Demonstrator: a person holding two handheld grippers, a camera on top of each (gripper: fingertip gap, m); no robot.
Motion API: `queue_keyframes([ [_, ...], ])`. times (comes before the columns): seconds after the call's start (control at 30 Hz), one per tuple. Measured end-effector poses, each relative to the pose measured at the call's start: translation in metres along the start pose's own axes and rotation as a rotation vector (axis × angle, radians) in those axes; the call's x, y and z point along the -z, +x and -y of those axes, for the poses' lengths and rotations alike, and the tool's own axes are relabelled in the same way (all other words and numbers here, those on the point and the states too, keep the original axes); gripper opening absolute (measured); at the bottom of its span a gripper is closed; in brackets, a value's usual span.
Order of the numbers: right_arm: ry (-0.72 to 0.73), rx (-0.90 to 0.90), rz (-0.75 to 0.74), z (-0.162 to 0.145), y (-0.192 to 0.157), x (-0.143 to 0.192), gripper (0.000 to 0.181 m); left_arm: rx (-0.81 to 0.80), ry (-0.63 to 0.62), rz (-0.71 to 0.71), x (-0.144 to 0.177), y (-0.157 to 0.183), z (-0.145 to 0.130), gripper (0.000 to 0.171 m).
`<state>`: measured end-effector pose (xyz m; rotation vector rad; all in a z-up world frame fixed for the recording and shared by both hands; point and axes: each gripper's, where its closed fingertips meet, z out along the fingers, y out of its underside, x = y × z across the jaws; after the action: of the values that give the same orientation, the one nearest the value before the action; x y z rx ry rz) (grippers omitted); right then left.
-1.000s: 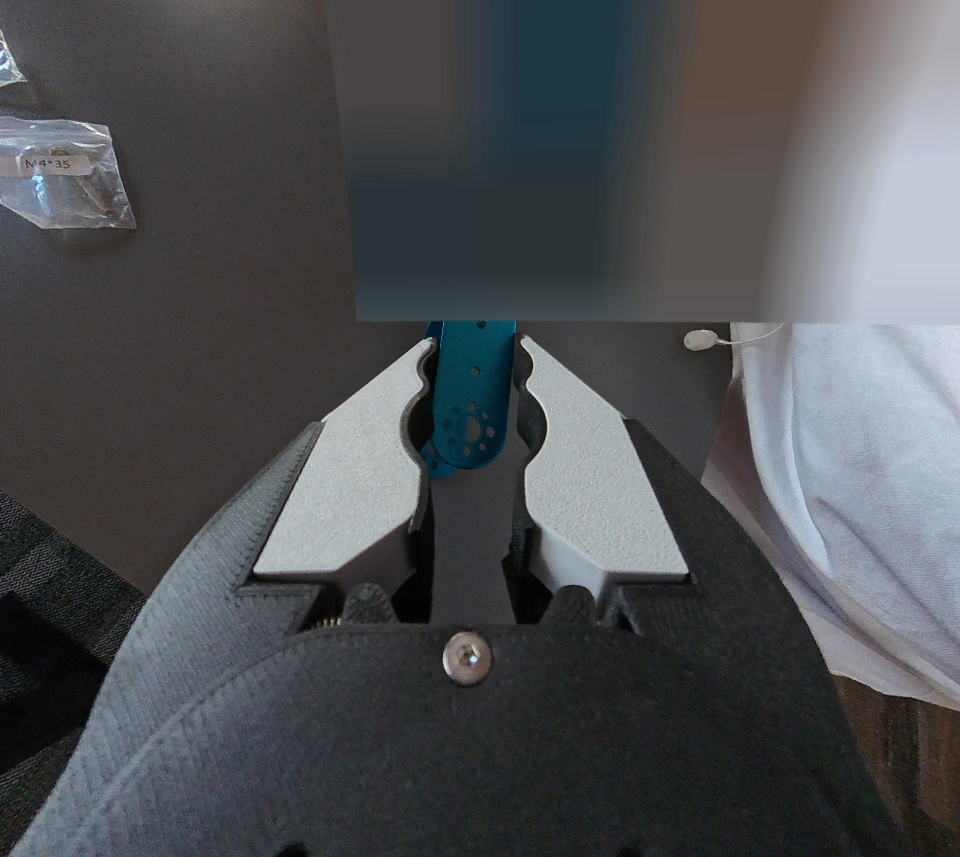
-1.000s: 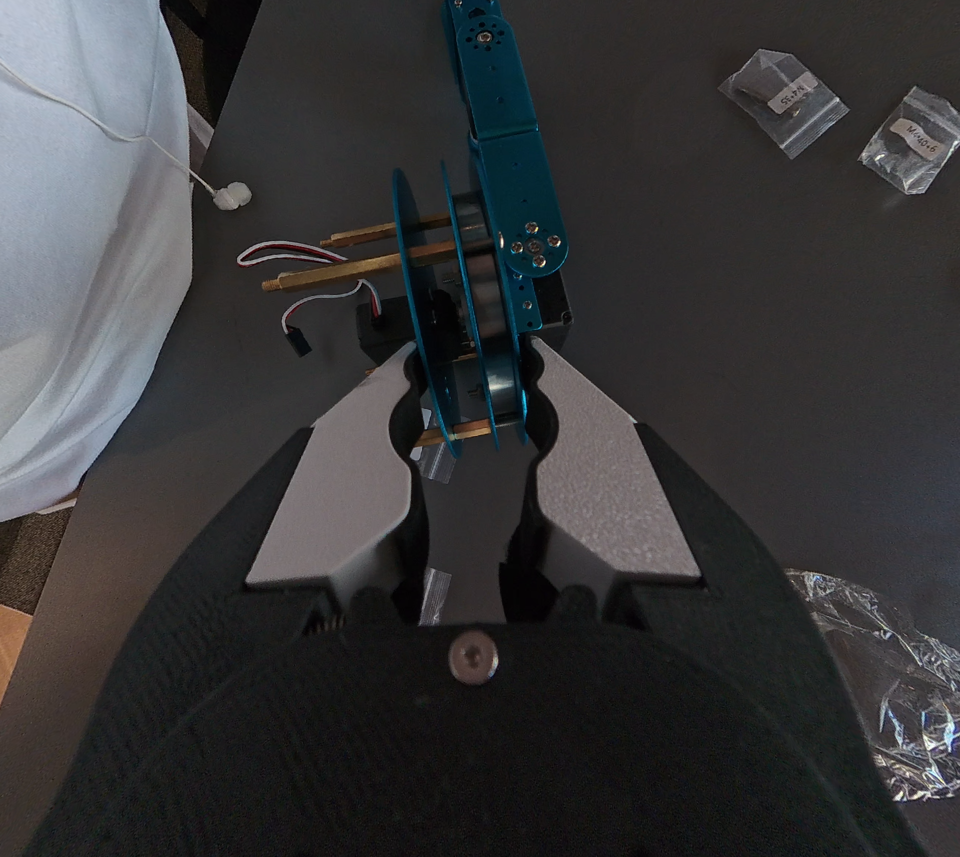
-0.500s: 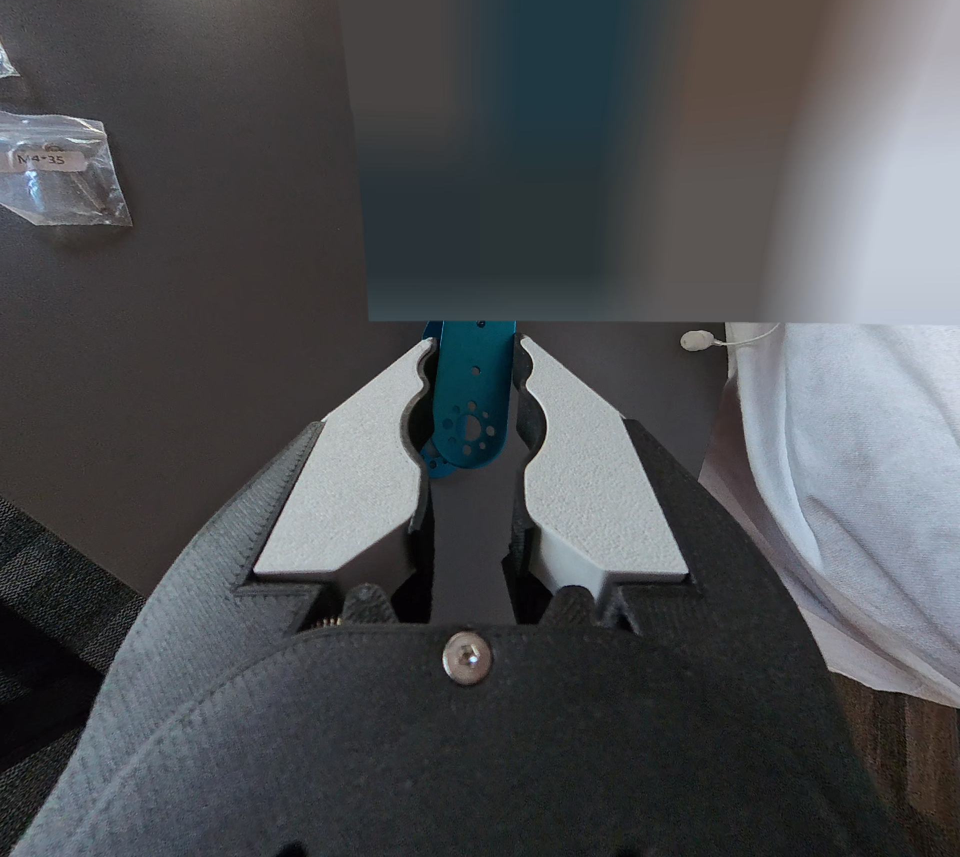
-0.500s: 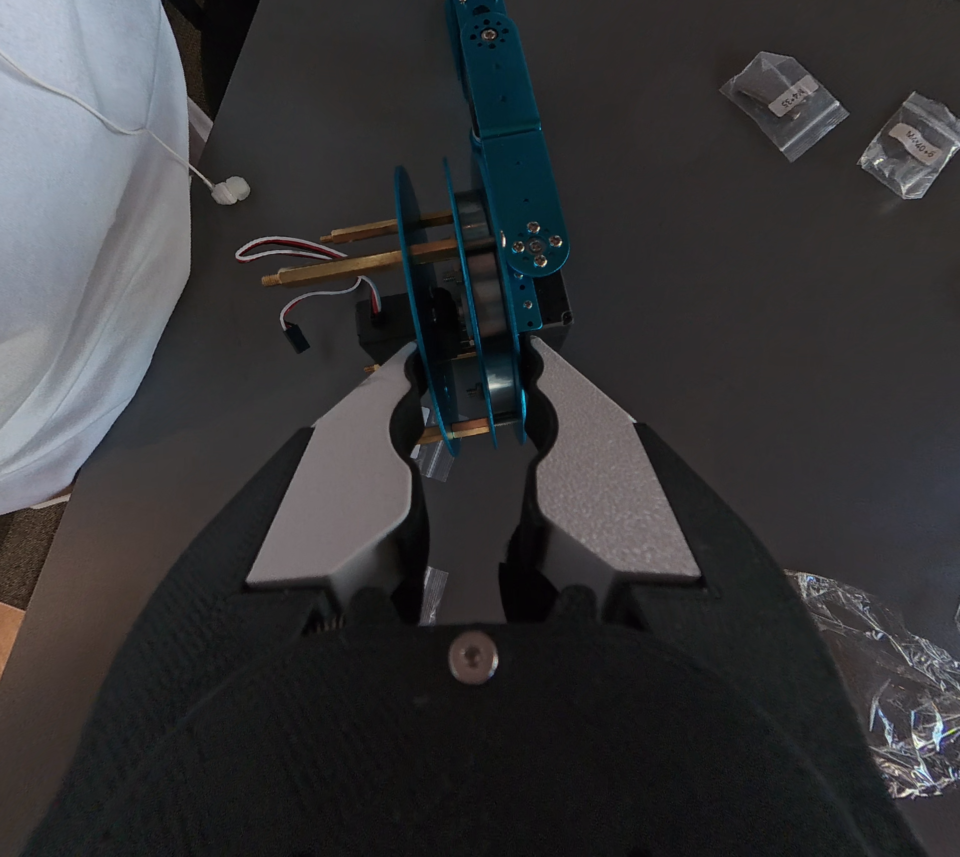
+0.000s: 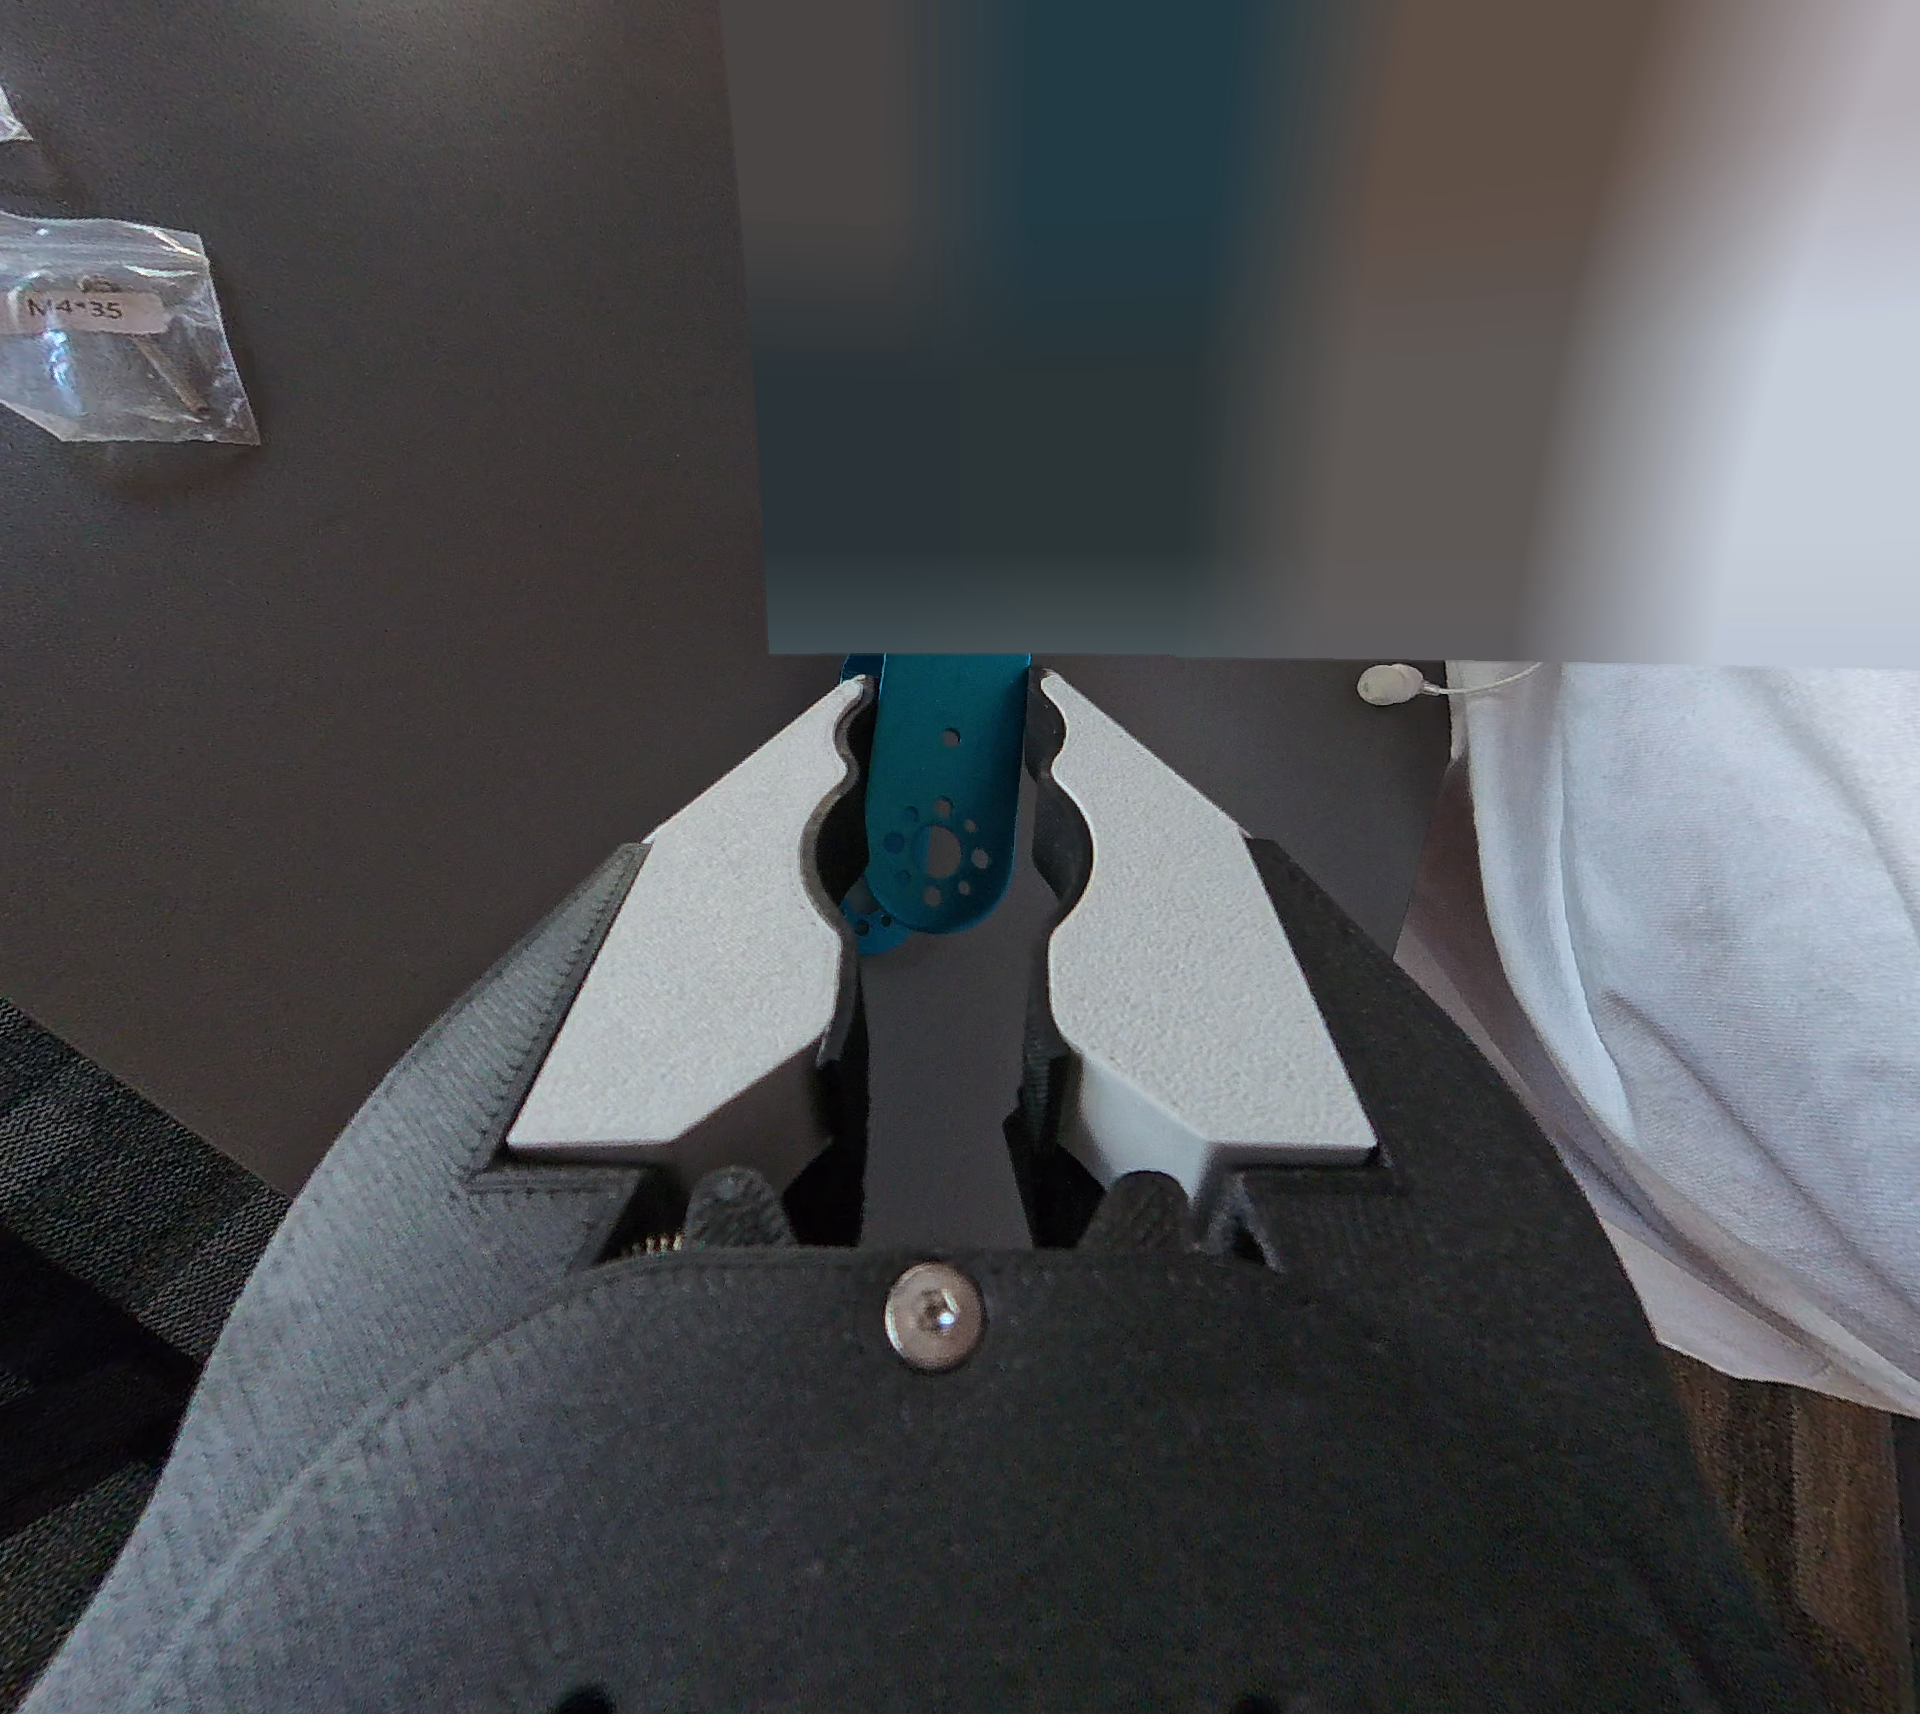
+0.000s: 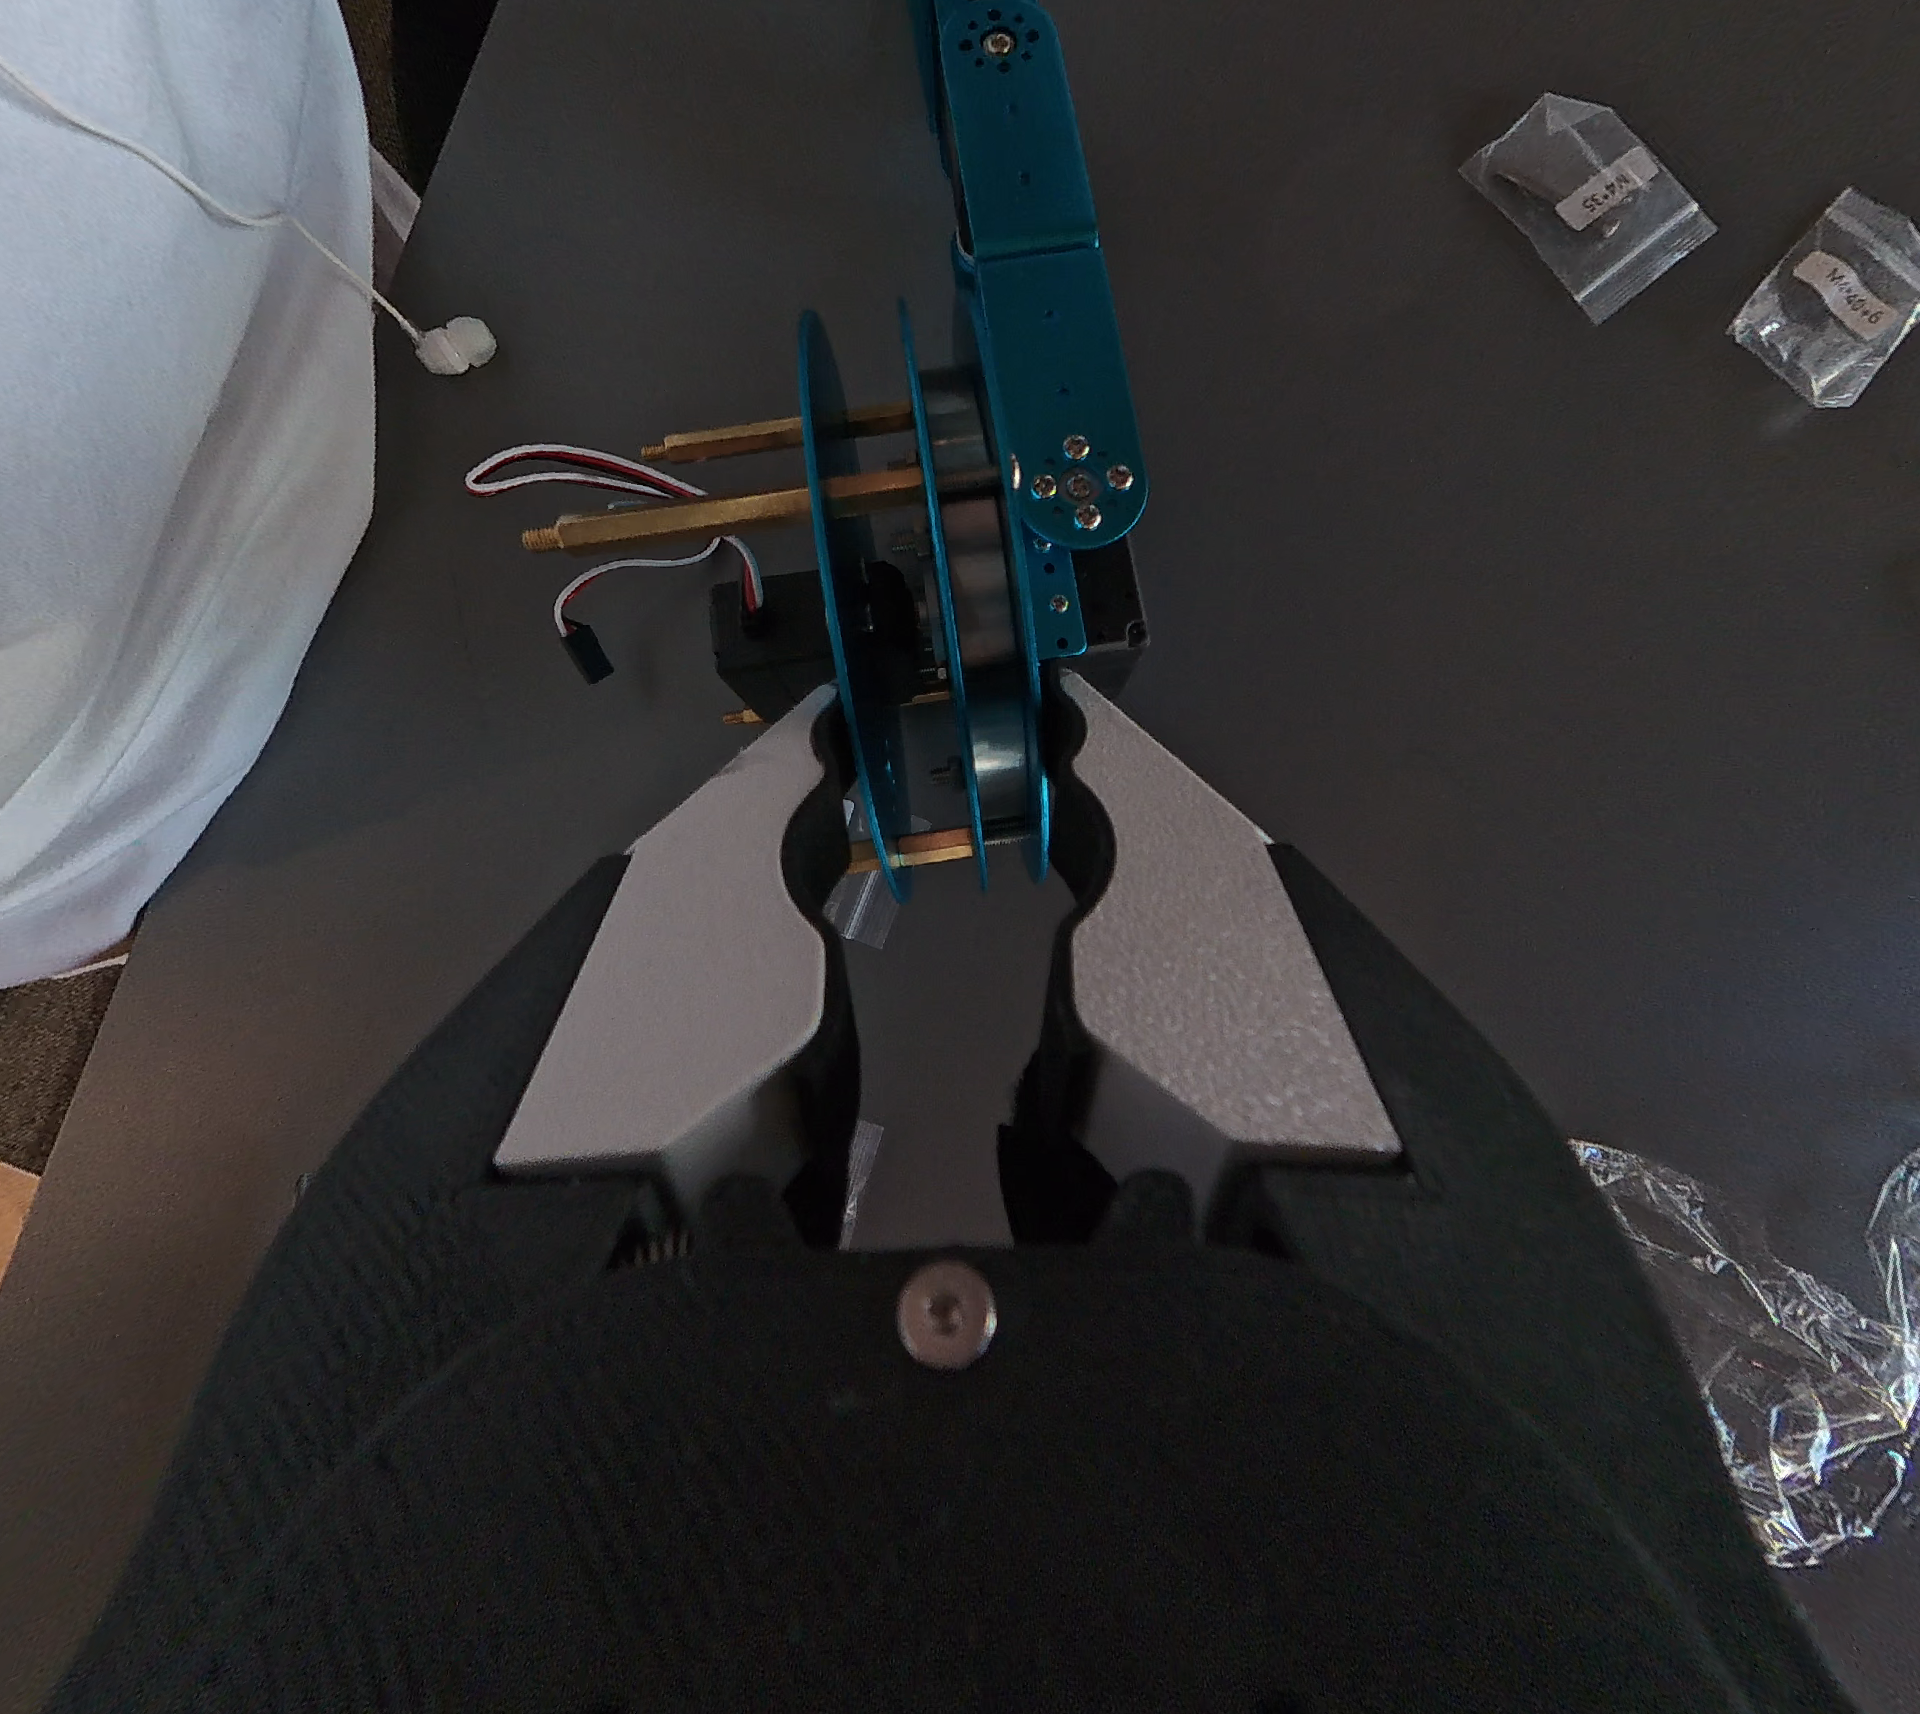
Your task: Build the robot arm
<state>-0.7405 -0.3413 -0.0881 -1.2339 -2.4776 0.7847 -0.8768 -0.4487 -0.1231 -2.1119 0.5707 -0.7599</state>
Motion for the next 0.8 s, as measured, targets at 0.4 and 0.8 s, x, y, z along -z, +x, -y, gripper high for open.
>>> queue_keyframes([
  [0.4, -0.013, 0.009, -0.010, -0.0017, 0.0010, 0.0005, 0.035, 0.016, 0.004, -0.004, 0.0012, 0.0000, -0.0009, 0.031],
  [0.8, 0.008, -0.014, -0.022, 0.0004, 0.0014, 0.0066, 0.043, 0.015, 0.027, 0.002, 0.0049, -0.0014, 0.0052, 0.038],
])
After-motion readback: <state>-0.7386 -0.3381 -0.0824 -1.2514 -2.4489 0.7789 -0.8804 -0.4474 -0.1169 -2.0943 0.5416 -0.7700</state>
